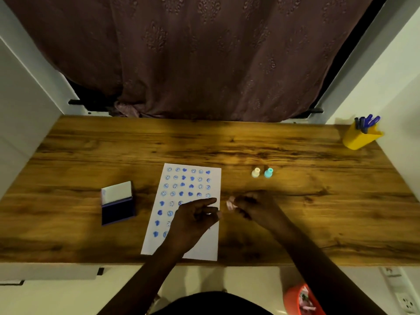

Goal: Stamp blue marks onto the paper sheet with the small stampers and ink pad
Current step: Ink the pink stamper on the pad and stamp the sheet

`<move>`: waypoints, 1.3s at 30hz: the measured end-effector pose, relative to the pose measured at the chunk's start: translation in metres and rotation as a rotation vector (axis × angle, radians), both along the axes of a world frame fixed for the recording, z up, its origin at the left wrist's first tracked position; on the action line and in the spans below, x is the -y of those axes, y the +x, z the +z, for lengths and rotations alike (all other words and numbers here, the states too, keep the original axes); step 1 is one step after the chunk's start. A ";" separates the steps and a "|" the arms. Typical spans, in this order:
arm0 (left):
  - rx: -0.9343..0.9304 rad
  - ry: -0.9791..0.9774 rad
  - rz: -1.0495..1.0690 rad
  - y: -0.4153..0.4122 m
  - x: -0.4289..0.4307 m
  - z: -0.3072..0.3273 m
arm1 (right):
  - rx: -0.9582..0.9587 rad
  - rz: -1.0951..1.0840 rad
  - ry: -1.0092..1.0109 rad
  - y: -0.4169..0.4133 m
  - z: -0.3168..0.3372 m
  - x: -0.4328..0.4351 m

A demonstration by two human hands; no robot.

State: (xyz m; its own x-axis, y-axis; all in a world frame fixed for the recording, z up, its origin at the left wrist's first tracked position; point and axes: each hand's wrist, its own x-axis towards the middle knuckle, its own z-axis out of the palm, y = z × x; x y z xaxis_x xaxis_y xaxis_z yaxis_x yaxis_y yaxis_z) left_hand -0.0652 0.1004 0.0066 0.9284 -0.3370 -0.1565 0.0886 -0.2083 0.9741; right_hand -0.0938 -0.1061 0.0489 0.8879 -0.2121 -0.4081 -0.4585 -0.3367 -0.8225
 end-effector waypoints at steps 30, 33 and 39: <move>-0.047 -0.174 0.415 0.001 -0.215 0.007 | 0.149 0.305 -0.089 0.077 -0.009 -0.198; -0.036 -0.173 0.456 0.000 -0.238 0.005 | 0.206 0.424 -0.217 0.089 -0.015 -0.225; -0.037 -0.096 0.511 0.000 -0.278 -0.005 | 0.309 0.648 -0.433 0.111 -0.030 -0.281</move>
